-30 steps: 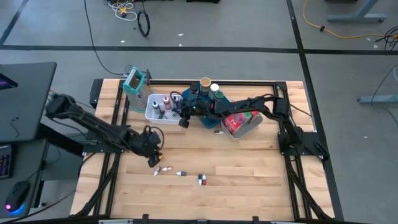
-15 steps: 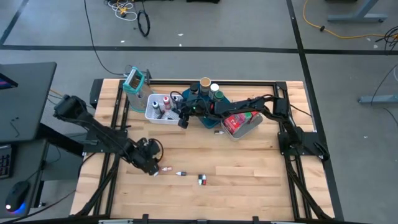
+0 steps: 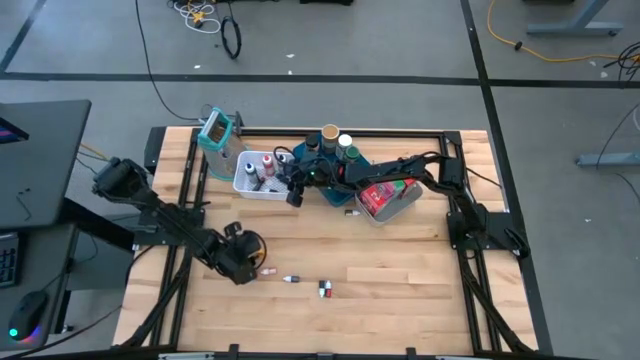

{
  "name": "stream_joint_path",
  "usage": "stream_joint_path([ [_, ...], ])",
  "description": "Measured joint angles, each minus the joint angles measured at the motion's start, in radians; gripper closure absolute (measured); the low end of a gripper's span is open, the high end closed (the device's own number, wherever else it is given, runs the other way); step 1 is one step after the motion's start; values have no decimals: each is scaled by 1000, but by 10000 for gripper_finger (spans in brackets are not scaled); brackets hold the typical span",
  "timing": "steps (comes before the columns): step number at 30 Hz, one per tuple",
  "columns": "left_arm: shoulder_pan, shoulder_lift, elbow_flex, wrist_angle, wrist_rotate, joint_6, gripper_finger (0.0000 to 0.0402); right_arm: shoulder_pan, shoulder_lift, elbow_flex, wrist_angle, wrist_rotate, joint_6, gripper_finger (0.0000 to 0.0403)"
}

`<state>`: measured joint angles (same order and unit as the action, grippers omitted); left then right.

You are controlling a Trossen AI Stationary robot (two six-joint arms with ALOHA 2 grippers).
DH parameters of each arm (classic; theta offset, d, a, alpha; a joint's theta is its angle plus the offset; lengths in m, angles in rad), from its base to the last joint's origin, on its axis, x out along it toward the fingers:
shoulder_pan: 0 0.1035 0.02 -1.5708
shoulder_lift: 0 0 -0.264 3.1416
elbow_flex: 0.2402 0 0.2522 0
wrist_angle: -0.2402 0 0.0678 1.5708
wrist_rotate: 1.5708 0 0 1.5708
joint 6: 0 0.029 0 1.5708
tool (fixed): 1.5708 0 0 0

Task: Pick & Place Kitchen Items
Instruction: Put the yellow food coloring bottle into the white bin

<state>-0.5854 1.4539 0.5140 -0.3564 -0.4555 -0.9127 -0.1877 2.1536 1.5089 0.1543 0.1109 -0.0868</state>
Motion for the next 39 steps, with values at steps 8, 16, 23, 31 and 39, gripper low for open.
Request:
stream_joint_path([
  [8,2,2,-1,31,25,48,317,3,0,0,5,-9,0,227],
  [16,17,-17,-6,31,-91,-5,317,43,-122,1,-179,-23,3,227],
  [23,191,-141,35,-8,-162,149,320,104,-262,1,-474,-23,140,227],
  [31,432,-333,145,12,-204,537,312,206,-262,2,-629,-22,225,227],
  [39,681,-370,150,2,-94,678,315,286,-249,1,-695,28,265,227],
])
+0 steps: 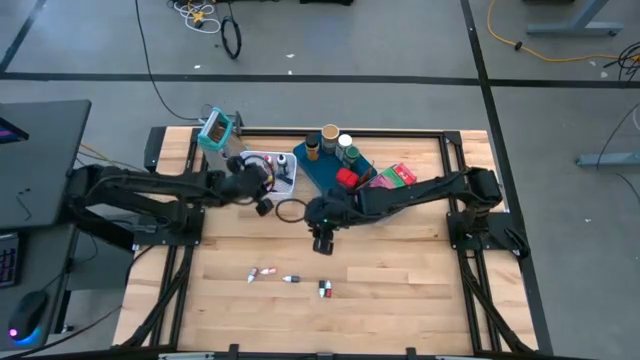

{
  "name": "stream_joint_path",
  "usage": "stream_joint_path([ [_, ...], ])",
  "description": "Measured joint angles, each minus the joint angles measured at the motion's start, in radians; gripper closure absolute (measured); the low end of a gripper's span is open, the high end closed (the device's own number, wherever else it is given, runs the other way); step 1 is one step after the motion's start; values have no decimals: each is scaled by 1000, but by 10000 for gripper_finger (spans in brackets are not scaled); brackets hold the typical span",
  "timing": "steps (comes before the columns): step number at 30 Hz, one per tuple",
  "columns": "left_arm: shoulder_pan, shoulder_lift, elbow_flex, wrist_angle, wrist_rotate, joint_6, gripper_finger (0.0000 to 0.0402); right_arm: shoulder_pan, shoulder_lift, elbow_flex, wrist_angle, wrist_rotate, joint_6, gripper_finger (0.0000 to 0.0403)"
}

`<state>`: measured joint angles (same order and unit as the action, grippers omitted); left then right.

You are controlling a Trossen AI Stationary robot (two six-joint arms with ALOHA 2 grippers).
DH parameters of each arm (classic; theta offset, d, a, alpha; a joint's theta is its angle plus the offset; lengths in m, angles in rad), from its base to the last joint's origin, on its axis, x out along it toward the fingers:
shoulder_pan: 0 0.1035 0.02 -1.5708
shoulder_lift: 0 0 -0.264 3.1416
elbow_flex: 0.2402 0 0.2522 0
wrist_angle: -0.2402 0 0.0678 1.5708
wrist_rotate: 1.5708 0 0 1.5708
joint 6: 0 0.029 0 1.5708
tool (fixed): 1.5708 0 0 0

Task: Pick & Place Kitchen Items
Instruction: Put the yellow food coloring bottle into the white bin, then put the brown food coloring bottle into the white bin

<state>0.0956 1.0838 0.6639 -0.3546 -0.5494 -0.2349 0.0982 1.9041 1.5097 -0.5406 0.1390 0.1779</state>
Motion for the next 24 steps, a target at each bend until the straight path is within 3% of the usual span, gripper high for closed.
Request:
stream_joint_path([
  [4,118,52,-1,-5,86,52,319,18,1,0,-72,2,26,227],
  [10,234,148,0,22,213,52,294,23,5,0,-222,0,79,227],
  [14,260,202,0,46,215,58,284,23,7,-3,-309,2,115,227],
  [20,262,226,1,79,196,108,272,19,6,-118,-258,5,149,227],
  [24,262,226,1,100,195,136,258,7,8,-193,-246,91,173,227],
])
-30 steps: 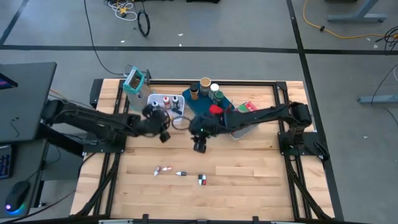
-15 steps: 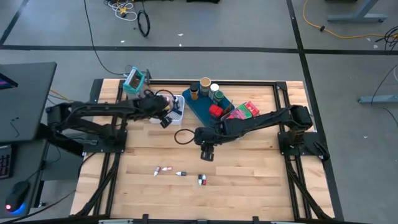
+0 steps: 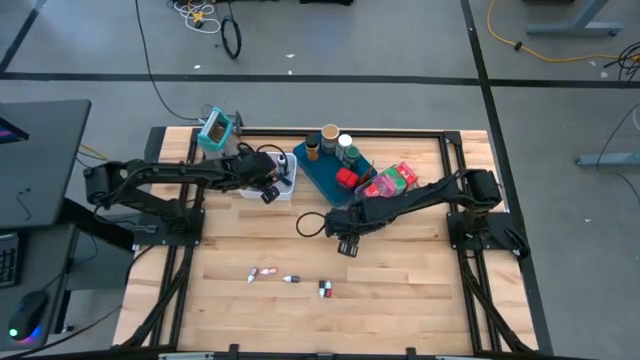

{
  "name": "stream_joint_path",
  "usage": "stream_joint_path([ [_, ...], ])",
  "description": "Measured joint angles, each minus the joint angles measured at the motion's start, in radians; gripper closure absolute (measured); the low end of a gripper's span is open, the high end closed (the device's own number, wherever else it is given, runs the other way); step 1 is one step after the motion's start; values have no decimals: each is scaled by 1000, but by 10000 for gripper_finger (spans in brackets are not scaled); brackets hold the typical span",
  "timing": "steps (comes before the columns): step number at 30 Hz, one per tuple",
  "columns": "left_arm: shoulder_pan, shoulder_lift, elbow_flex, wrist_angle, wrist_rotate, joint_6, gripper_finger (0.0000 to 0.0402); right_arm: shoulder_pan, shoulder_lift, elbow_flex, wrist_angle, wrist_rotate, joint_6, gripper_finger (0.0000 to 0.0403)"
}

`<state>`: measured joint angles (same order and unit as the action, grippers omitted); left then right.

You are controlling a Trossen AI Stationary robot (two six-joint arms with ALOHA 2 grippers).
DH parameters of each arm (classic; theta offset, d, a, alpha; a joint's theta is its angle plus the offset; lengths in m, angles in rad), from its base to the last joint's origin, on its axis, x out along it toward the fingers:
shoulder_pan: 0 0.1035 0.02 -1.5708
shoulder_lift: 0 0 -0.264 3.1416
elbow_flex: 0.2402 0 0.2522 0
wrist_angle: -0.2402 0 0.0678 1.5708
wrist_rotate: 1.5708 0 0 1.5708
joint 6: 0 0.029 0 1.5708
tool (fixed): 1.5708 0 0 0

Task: Pick & Place Kitchen Items
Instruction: Put the brown food coloring bottle into the white bin

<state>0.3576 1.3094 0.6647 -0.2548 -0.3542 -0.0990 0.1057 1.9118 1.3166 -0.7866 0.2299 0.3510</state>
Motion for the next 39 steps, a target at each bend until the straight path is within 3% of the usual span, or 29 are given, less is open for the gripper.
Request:
stream_joint_path([
  [4,0,0,0,31,-3,10,245,-14,0,-21,3,99,-35,224],
  [14,0,0,0,45,0,9,237,-81,0,-24,-125,105,-45,176],
  [20,0,0,0,44,31,10,236,-114,0,-24,-193,160,-56,153],
  [28,0,0,0,44,70,10,237,-117,0,-24,-15,-4,-150,149],
  [39,0,0,0,44,71,10,237,-171,28,-26,6,-61,-68,171],
])
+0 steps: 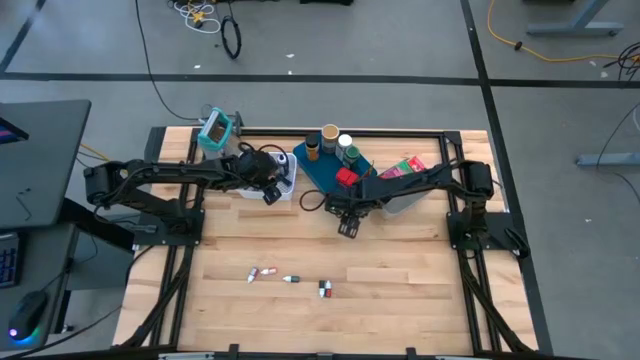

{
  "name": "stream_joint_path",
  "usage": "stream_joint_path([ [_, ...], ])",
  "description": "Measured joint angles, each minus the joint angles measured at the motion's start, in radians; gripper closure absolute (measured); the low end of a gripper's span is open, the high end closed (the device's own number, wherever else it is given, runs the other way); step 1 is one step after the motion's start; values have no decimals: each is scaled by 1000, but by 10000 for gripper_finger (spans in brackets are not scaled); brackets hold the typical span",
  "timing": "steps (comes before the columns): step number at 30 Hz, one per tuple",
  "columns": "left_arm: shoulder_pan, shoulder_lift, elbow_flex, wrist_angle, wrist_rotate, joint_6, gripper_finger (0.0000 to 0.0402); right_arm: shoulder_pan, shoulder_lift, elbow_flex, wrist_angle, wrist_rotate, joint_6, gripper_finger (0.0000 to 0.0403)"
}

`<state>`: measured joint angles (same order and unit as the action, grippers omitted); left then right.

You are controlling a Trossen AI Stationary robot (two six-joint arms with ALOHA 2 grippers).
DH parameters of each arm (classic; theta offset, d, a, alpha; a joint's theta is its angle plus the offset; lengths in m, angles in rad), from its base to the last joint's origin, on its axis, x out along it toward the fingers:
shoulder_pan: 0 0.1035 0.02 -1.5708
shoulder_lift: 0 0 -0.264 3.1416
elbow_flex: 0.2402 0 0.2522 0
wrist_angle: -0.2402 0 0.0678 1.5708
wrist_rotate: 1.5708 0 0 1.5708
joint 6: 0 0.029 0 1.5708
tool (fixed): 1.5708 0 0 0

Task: Pick & Place Kitchen Items
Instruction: Put the brown food coloring bottle into the white bin

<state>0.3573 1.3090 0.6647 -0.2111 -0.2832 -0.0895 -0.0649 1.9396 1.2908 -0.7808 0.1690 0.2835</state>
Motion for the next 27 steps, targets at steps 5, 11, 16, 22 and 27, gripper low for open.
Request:
stream_joint_path([
  [5,0,0,0,0,0,5,237,-8,12,-35,51,2,36,181],
  [11,0,0,0,0,-1,45,237,-16,12,-96,127,11,-26,182],
  [16,0,0,0,0,-2,45,237,-16,14,-101,136,-6,-55,212],
  [22,0,-19,7,-16,62,36,237,-16,18,-81,134,-21,-5,294],
  [27,-2,-138,50,-19,87,24,237,-11,19,-55,123,-54,19,342],
])
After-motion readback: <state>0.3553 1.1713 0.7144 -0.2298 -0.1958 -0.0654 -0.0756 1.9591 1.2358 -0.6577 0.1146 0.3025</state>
